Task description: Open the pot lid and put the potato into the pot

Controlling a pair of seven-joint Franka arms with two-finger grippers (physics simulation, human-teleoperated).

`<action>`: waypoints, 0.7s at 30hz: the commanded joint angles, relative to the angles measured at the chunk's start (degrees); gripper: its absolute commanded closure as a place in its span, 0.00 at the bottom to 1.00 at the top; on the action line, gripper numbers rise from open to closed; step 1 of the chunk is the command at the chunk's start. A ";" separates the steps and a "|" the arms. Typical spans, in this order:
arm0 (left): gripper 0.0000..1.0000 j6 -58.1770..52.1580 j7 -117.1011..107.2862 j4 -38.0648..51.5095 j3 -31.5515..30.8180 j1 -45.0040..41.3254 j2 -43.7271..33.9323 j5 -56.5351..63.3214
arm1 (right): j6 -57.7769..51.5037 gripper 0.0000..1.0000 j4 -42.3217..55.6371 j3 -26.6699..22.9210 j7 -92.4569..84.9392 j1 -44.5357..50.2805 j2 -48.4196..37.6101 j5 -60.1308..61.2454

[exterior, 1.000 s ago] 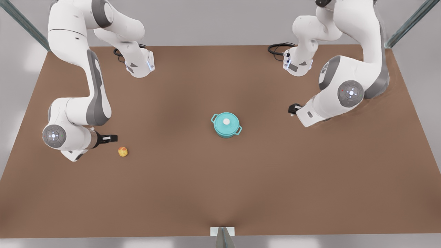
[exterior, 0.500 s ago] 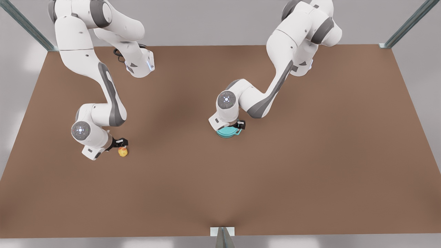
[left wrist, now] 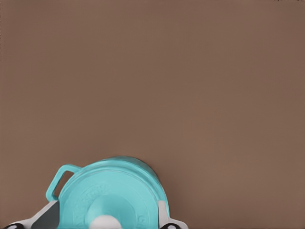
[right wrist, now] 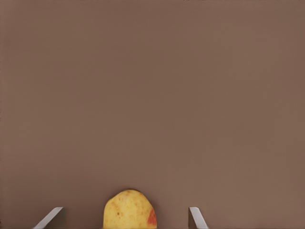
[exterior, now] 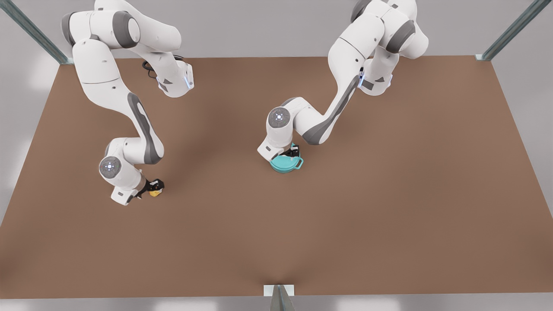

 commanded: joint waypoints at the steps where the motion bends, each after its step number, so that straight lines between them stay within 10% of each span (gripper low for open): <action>1: 0.00 0.14 -13.29 0.02 -0.01 -0.01 0.06 0.12 | 1.42 0.00 -0.11 0.02 -5.96 0.38 0.36 -0.04; 21: 0.00 10.96 -15.57 -10.44 -0.09 -2.64 -1.79 3.11 | 3.79 0.11 -3.53 -0.15 -8.87 -1.56 2.21 0.14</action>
